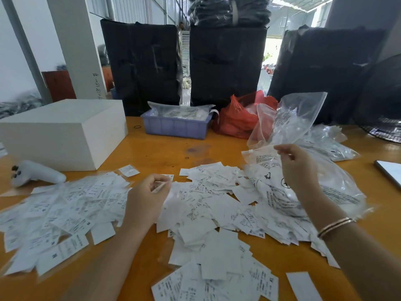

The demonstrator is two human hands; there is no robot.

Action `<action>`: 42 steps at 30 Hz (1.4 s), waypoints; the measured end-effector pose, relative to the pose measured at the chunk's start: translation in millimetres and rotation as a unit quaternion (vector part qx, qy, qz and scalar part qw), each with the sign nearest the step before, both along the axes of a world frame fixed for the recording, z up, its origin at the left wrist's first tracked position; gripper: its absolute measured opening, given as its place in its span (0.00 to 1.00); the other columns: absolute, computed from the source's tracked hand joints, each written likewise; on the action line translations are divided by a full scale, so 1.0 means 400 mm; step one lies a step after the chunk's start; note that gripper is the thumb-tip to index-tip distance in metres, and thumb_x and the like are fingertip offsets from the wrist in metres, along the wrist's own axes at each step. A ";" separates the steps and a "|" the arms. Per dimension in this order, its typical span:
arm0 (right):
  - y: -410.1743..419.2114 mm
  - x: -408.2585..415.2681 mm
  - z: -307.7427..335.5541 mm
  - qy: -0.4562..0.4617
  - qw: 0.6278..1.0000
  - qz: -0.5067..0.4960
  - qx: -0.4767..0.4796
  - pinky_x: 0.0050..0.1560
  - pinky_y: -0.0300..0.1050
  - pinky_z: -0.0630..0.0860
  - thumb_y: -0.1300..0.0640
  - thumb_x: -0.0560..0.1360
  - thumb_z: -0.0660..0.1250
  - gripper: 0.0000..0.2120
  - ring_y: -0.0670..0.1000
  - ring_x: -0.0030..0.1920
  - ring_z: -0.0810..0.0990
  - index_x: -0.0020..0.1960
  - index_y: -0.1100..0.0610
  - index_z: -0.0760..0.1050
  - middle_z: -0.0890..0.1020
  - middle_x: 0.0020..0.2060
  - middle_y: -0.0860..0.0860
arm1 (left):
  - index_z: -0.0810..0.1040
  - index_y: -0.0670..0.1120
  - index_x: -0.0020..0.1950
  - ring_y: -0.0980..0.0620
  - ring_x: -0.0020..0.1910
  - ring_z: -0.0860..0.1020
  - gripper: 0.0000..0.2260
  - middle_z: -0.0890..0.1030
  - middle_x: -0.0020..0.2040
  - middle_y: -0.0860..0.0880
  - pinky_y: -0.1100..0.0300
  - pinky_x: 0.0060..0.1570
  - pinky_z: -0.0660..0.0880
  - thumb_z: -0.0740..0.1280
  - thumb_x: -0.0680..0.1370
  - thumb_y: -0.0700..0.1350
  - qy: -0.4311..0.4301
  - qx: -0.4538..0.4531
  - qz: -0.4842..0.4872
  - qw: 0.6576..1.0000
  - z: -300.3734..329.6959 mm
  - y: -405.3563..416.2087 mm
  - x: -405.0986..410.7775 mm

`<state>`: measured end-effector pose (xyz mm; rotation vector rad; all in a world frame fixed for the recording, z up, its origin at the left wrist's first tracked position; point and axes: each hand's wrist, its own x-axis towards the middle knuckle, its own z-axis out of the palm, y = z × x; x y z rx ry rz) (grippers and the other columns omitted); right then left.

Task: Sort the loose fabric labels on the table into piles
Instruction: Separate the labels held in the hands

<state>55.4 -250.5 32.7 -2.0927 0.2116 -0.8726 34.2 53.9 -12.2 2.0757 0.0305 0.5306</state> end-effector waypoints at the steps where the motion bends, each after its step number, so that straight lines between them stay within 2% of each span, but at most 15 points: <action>1: -0.038 0.019 -0.007 0.056 0.998 -0.026 -0.030 0.22 0.34 0.64 0.63 0.78 0.59 0.13 0.43 0.24 0.70 0.55 0.53 0.79 0.81 0.47 0.50 | 0.77 0.55 0.46 0.62 0.40 0.75 0.01 0.78 0.42 0.59 0.63 0.34 0.74 0.68 0.76 0.50 -0.006 0.051 0.010 0.999 -0.004 0.005 0.002; 3: -0.098 0.052 -0.029 0.178 0.977 -0.040 -0.111 0.26 0.38 0.66 0.63 0.78 0.60 0.12 0.48 0.27 0.73 0.57 0.55 0.79 0.82 0.49 0.53 | 0.78 0.54 0.49 0.56 0.42 0.77 0.03 0.80 0.44 0.55 0.55 0.44 0.78 0.68 0.76 0.51 0.007 0.153 0.036 0.988 -0.010 0.014 0.006; 5: -0.126 0.069 -0.049 0.271 0.946 -0.035 -0.176 0.38 0.41 0.71 0.62 0.78 0.62 0.10 0.52 0.37 0.77 0.55 0.58 0.80 0.81 0.51 0.55 | 0.78 0.56 0.51 0.53 0.47 0.77 0.05 0.81 0.47 0.54 0.52 0.54 0.73 0.68 0.76 0.52 0.037 0.233 0.071 0.969 -0.012 0.024 0.010; 6: -0.128 0.072 -0.057 0.300 0.935 -0.037 -0.184 0.44 0.43 0.73 0.61 0.78 0.62 0.09 0.54 0.40 0.77 0.53 0.57 0.81 0.80 0.48 0.54 | 0.78 0.57 0.53 0.53 0.50 0.76 0.06 0.81 0.49 0.55 0.53 0.55 0.69 0.67 0.76 0.52 0.047 0.267 0.094 0.958 -0.013 0.029 0.012; 8: -0.121 0.067 -0.063 0.325 0.925 -0.049 -0.191 0.45 0.45 0.73 0.61 0.77 0.62 0.11 0.52 0.37 0.74 0.40 0.50 0.77 0.75 0.40 0.50 | 0.77 0.58 0.54 0.51 0.55 0.74 0.07 0.80 0.54 0.55 0.52 0.54 0.65 0.66 0.76 0.53 0.054 0.314 0.129 0.939 -0.016 0.038 0.014; 10: -0.113 0.062 -0.057 0.323 0.918 -0.062 -0.221 0.46 0.44 0.72 0.59 0.76 0.62 0.13 0.51 0.38 0.73 0.34 0.49 0.72 0.73 0.37 0.48 | 0.77 0.57 0.55 0.49 0.58 0.72 0.08 0.78 0.57 0.53 0.51 0.55 0.64 0.66 0.76 0.52 0.044 0.330 0.142 0.932 -0.016 0.040 0.014; 14: -0.103 0.053 -0.044 0.319 0.922 -0.058 -0.211 0.48 0.46 0.72 0.60 0.75 0.61 0.13 0.52 0.40 0.73 0.33 0.50 0.69 0.70 0.34 0.46 | 0.80 0.53 0.54 0.47 0.58 0.72 0.08 0.79 0.56 0.50 0.50 0.55 0.63 0.68 0.76 0.48 -0.014 0.319 0.112 0.941 -0.019 0.022 0.011; 19: -0.114 0.039 -0.033 0.306 0.938 -0.042 -0.161 0.35 0.42 0.67 0.61 0.74 0.61 0.18 0.52 0.30 0.69 0.26 0.53 0.68 0.71 0.27 0.50 | 0.81 0.51 0.48 0.50 0.54 0.75 0.06 0.81 0.50 0.53 0.56 0.54 0.63 0.70 0.74 0.42 -0.096 0.282 -0.022 0.954 -0.028 -0.020 -0.006; 22: -0.113 0.029 -0.023 0.291 0.931 -0.065 -0.210 0.32 0.42 0.62 0.57 0.76 0.61 0.20 0.50 0.28 0.67 0.25 0.54 0.66 0.69 0.25 0.49 | 0.81 0.53 0.49 0.55 0.55 0.73 0.06 0.79 0.50 0.57 0.57 0.56 0.65 0.68 0.76 0.43 -0.111 0.287 -0.093 0.947 -0.036 -0.039 -0.014; 26: -0.094 0.015 -0.013 0.195 0.926 -0.114 -0.303 0.40 0.45 0.63 0.54 0.77 0.61 0.20 0.45 0.28 0.65 0.27 0.52 0.65 0.69 0.26 0.46 | 0.81 0.53 0.47 0.57 0.53 0.71 0.05 0.79 0.48 0.59 0.58 0.54 0.63 0.68 0.76 0.44 -0.128 0.272 -0.129 0.945 -0.042 -0.041 -0.014; 31: -0.062 0.002 0.008 0.131 0.939 -0.108 -0.298 0.38 0.46 0.66 0.57 0.78 0.59 0.15 0.50 0.30 0.70 0.33 0.56 0.69 0.72 0.28 0.48 | 0.81 0.53 0.47 0.56 0.53 0.73 0.05 0.79 0.48 0.60 0.57 0.53 0.65 0.68 0.76 0.44 -0.124 0.260 -0.136 0.948 -0.040 -0.038 -0.015; 33: -0.032 -0.015 0.026 0.053 0.962 -0.074 -0.256 0.35 0.44 0.69 0.55 0.79 0.60 0.12 0.48 0.29 0.71 0.37 0.55 0.71 0.74 0.28 0.47 | 0.82 0.52 0.48 0.56 0.53 0.74 0.05 0.79 0.48 0.60 0.56 0.55 0.65 0.69 0.76 0.43 -0.121 0.243 -0.142 0.952 -0.035 -0.039 -0.017; 36: 0.052 -0.054 0.047 0.000 0.983 0.070 -0.168 0.29 0.35 0.68 0.53 0.78 0.60 0.07 0.44 0.28 0.72 0.43 0.53 0.74 0.78 0.32 0.47 | 0.80 0.56 0.49 0.63 0.53 0.71 0.06 0.77 0.48 0.65 0.58 0.56 0.65 0.68 0.76 0.44 -0.110 0.189 -0.175 0.960 -0.028 -0.043 -0.021; 39: 0.147 -0.095 0.041 0.034 0.962 0.224 -0.151 0.33 0.31 0.70 0.51 0.76 0.61 0.05 0.38 0.32 0.75 0.42 0.47 0.72 0.77 0.35 0.41 | 0.73 0.64 0.52 0.69 0.57 0.68 0.06 0.72 0.53 0.71 0.63 0.58 0.64 0.63 0.76 0.56 -0.054 0.137 -0.204 0.968 -0.023 -0.050 -0.027; 42: 0.213 -0.114 0.000 0.112 0.929 0.346 -0.073 0.36 0.30 0.73 0.54 0.78 0.63 0.06 0.36 0.35 0.77 0.42 0.46 0.73 0.81 0.34 0.41 | 0.68 0.68 0.58 0.74 0.56 0.70 0.15 0.73 0.55 0.72 0.74 0.51 0.67 0.60 0.72 0.63 -0.005 0.062 -0.235 0.970 -0.014 -0.049 -0.033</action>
